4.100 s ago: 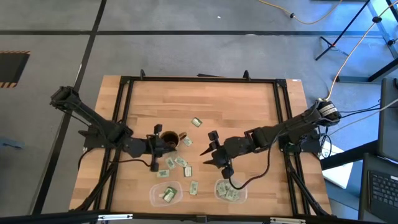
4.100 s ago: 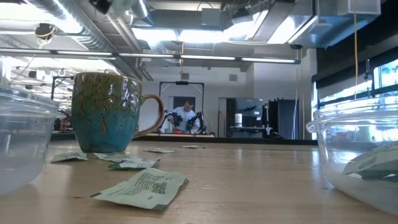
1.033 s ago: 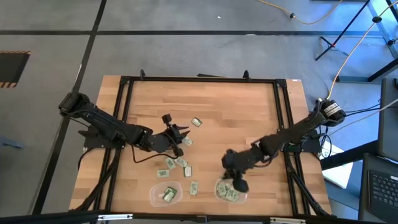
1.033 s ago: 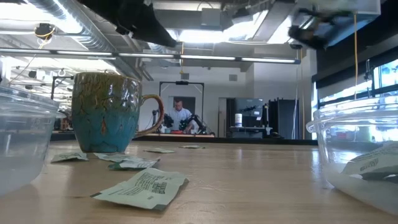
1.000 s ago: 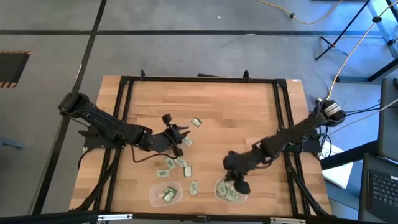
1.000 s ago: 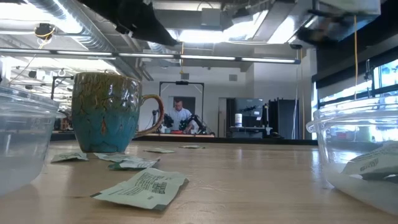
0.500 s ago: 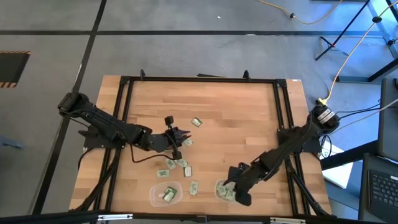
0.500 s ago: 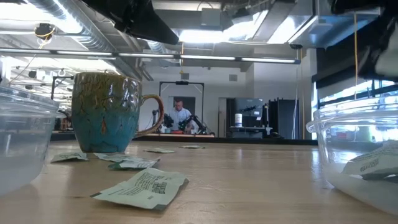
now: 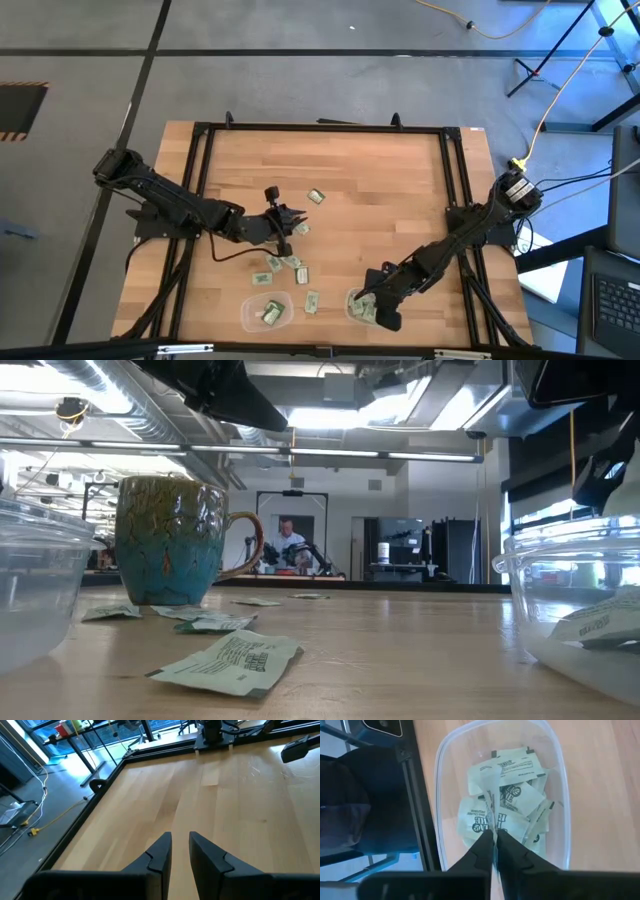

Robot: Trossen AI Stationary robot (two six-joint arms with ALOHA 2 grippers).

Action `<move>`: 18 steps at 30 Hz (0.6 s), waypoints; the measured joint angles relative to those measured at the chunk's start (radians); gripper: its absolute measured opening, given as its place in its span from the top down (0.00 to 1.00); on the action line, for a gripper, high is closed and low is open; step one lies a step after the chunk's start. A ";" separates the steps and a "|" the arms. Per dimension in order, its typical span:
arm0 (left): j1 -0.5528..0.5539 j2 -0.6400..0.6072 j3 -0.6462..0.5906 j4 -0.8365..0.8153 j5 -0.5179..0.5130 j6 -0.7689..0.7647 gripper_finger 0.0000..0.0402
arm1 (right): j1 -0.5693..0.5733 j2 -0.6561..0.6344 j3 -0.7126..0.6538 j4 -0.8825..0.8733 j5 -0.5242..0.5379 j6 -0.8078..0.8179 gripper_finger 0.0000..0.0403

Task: Pick and place items into bin
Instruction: Put the white stevia packet into the right transparent bin

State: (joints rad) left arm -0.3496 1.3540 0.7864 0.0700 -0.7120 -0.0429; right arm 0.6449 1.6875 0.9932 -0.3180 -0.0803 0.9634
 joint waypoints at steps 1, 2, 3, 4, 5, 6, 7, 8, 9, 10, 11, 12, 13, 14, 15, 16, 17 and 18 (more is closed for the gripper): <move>0.000 0.000 0.000 0.000 0.000 0.000 0.85 | 0.000 0.000 0.000 0.000 0.000 0.000 0.94; 0.000 0.000 0.000 0.000 0.000 0.000 0.85 | 0.000 0.000 0.000 0.000 -0.001 -0.001 0.92; 0.000 0.000 0.000 0.000 0.000 0.000 0.85 | 0.000 0.000 0.000 0.000 -0.001 -0.001 0.90; 0.000 0.000 0.000 0.000 0.001 0.000 0.85 | 0.000 0.000 0.000 -0.001 -0.002 -0.002 0.87; 0.000 0.000 0.000 -0.001 0.003 -0.002 0.84 | 0.000 0.000 0.000 -0.001 -0.010 -0.002 0.84; 0.000 0.000 0.000 -0.003 0.007 -0.007 0.84 | 0.000 0.000 0.000 -0.001 -0.019 -0.002 0.81; 0.000 0.000 0.000 -0.007 0.013 -0.015 0.84 | 0.000 0.000 0.000 -0.001 -0.024 -0.002 0.78; 0.000 0.000 0.000 -0.013 0.023 -0.023 0.84 | 0.000 0.000 0.000 -0.002 -0.026 -0.002 0.74; 0.000 0.000 0.000 -0.019 0.031 -0.027 0.85 | 0.000 0.000 0.000 -0.002 -0.026 -0.003 0.71; 0.000 0.000 0.000 -0.025 0.034 -0.031 0.85 | 0.000 -0.002 0.000 -0.005 -0.026 -0.002 0.69; 0.000 0.000 0.000 -0.030 0.034 -0.037 0.85 | -0.001 -0.007 -0.001 -0.009 -0.026 -0.002 0.67; 0.000 0.000 0.000 -0.036 0.034 -0.042 0.85 | -0.003 -0.012 -0.001 -0.009 -0.025 -0.002 0.65; 0.000 0.000 0.000 -0.042 0.035 -0.044 0.85 | -0.005 -0.020 0.000 -0.008 -0.022 -0.003 0.64; -0.003 -0.002 0.000 -0.051 0.040 -0.044 0.85 | -0.008 -0.028 0.001 -0.015 -0.018 -0.005 0.63; -0.006 -0.010 0.000 -0.060 0.051 -0.043 0.85 | -0.011 -0.038 0.003 -0.019 -0.011 -0.012 0.62; -0.012 -0.022 0.000 -0.065 0.072 -0.043 0.85 | -0.015 -0.047 0.007 -0.019 -0.003 -0.028 0.62; -0.019 -0.039 0.000 -0.074 0.098 -0.045 0.85 | -0.019 -0.058 0.008 -0.017 0.013 -0.044 0.62; -0.029 -0.060 0.000 -0.086 0.124 -0.050 0.85 | -0.024 -0.074 0.008 -0.021 0.032 -0.054 0.62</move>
State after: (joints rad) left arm -0.3785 1.2940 0.7860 -0.0159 -0.5876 -0.0932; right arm 0.6208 1.6137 1.0008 -0.3393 -0.0483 0.9098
